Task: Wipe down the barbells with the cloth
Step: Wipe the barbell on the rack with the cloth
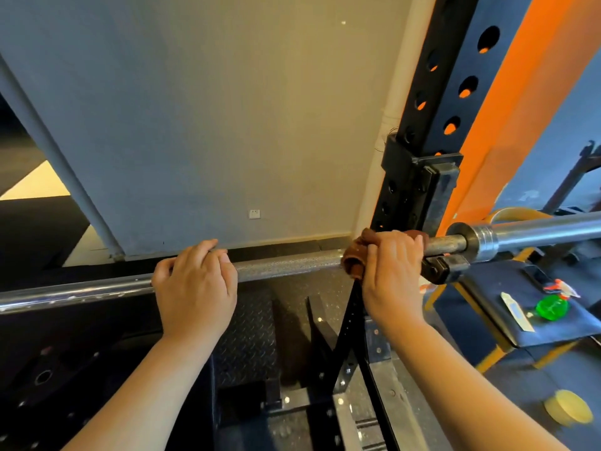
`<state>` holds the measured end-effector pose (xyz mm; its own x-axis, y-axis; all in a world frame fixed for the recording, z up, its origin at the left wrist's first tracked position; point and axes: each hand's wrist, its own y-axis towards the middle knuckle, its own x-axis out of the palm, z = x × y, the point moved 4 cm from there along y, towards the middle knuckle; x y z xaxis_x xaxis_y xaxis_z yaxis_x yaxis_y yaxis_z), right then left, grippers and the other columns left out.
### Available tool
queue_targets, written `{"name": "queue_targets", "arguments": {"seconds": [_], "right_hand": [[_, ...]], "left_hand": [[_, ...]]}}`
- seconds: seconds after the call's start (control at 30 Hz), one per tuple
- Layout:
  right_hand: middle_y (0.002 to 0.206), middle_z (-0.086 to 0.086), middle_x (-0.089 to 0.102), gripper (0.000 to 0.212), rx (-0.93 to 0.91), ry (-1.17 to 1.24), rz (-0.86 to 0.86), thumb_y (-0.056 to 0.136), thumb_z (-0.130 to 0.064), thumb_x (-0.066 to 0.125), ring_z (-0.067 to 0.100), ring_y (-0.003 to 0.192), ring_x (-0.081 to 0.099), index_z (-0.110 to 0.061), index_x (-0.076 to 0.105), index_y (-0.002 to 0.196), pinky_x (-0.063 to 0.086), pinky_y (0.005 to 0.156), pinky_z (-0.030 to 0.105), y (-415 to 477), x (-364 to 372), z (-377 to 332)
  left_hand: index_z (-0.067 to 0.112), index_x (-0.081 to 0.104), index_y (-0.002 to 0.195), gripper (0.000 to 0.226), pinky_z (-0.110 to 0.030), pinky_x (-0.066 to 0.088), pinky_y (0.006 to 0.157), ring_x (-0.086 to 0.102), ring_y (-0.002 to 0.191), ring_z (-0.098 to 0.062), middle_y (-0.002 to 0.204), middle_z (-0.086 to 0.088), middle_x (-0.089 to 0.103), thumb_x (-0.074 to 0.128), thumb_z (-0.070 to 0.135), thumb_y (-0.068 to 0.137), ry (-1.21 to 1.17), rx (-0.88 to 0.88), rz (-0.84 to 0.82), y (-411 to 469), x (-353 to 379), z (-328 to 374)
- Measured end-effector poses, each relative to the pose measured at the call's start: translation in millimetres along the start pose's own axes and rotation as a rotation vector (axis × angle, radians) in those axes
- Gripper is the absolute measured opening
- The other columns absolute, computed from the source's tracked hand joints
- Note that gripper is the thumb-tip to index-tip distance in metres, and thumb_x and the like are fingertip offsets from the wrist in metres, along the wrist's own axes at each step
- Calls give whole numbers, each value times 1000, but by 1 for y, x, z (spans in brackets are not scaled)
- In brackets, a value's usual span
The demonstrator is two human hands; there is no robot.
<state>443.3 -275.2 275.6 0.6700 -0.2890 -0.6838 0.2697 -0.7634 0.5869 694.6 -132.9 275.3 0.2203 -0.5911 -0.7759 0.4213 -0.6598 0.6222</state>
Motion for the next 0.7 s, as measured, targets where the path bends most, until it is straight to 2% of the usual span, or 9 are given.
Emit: {"name": "queue_targets", "arguments": {"seconds": [0.13, 0.23, 0.33, 0.43, 0.53, 0.63, 0.7], "right_hand": [[113, -2, 59, 29, -203, -72, -132, 108, -31, 36, 21, 114, 50, -19, 59, 120, 21, 122, 46, 3, 4, -2], [112, 3, 60, 33, -86, -59, -50, 108, -31, 31, 28, 114, 53, -14, 59, 117, 20, 123, 50, 5, 2, 6], [120, 6, 57, 28, 15, 36, 9, 107, -25, 35, 31, 125, 47, -12, 57, 118, 11, 125, 54, -11, 18, -22], [125, 1, 58, 33, -142, 54, -93, 106, -31, 35, 26, 129, 46, -16, 59, 124, 13, 124, 54, -16, 27, -40], [120, -4, 62, 35, -263, -22, -172, 107, -36, 34, 22, 123, 51, -21, 61, 124, 17, 124, 45, -3, 16, -26], [113, 1, 63, 35, -148, -16, -100, 107, -34, 32, 27, 116, 54, -18, 61, 119, 20, 123, 48, 0, 11, -21], [114, 3, 59, 36, -73, -4, -88, 107, -33, 32, 28, 117, 51, -16, 59, 123, 19, 122, 50, -7, 20, -41]], "left_hand": [[13, 78, 98, 54, -47, 38, 97, 64, 113, -23, 123, -4, 70, 28, 32, 105, 10, 1, 6, 0, 0, 0], [14, 78, 99, 54, -46, 37, 98, 64, 112, -22, 122, -3, 70, 28, 33, 105, 13, -11, -1, 0, 2, -1], [14, 78, 100, 54, -46, 38, 99, 64, 113, -21, 123, -2, 70, 28, 33, 105, 15, -20, -13, 1, 2, -1], [15, 77, 100, 52, -45, 39, 98, 65, 112, -21, 123, -2, 70, 29, 33, 106, 16, -18, -25, 1, 2, -1], [16, 77, 101, 50, -45, 40, 99, 64, 112, -19, 125, -1, 70, 31, 33, 107, 16, -17, -39, 0, 3, -2], [16, 77, 102, 49, -45, 40, 99, 65, 112, -19, 125, -1, 70, 32, 33, 106, 10, -30, -35, 0, 4, -2], [16, 77, 102, 48, -44, 40, 98, 65, 110, -19, 124, -1, 70, 32, 33, 106, 3, -35, -33, 1, 3, -1]]}}
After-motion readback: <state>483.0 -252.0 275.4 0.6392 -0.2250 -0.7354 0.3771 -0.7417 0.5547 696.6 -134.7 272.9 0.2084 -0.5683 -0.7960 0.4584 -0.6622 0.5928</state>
